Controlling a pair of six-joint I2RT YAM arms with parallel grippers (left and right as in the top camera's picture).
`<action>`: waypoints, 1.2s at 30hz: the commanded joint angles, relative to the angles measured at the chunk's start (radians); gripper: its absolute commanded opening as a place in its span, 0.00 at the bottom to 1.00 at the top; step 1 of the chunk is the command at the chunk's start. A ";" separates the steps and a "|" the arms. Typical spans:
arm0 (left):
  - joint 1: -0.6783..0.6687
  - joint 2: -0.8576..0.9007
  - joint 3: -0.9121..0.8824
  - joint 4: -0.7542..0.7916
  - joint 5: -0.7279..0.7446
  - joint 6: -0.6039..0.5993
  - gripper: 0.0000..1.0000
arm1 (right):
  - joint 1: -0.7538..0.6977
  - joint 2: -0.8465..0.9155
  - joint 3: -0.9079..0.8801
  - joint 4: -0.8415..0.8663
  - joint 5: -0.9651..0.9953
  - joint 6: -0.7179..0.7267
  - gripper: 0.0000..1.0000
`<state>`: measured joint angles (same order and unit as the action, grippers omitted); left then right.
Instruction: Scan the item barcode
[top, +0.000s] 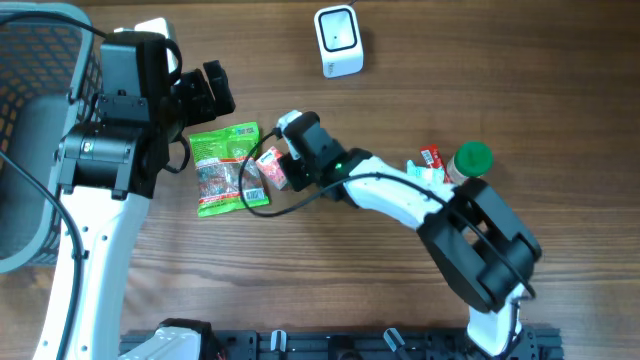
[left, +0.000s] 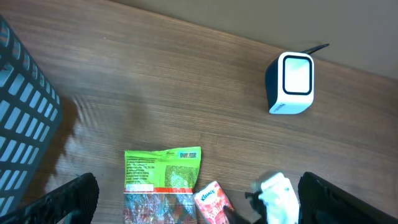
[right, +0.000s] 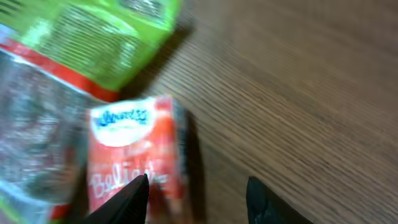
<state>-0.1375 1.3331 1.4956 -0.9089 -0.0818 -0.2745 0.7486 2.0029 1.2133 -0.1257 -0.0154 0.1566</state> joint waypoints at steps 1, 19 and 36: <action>-0.002 -0.002 0.005 0.002 -0.009 0.013 1.00 | -0.043 0.019 0.009 0.010 -0.145 0.034 0.43; -0.002 -0.002 0.005 0.002 -0.009 0.013 1.00 | -0.054 0.019 -0.028 -0.063 -0.231 0.135 0.13; -0.002 -0.002 0.005 0.002 -0.009 0.013 1.00 | -0.207 -0.245 -0.075 -0.509 -0.028 -0.015 0.04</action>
<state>-0.1375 1.3331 1.4956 -0.9089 -0.0818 -0.2745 0.5365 1.7500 1.1702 -0.6468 -0.0822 0.1646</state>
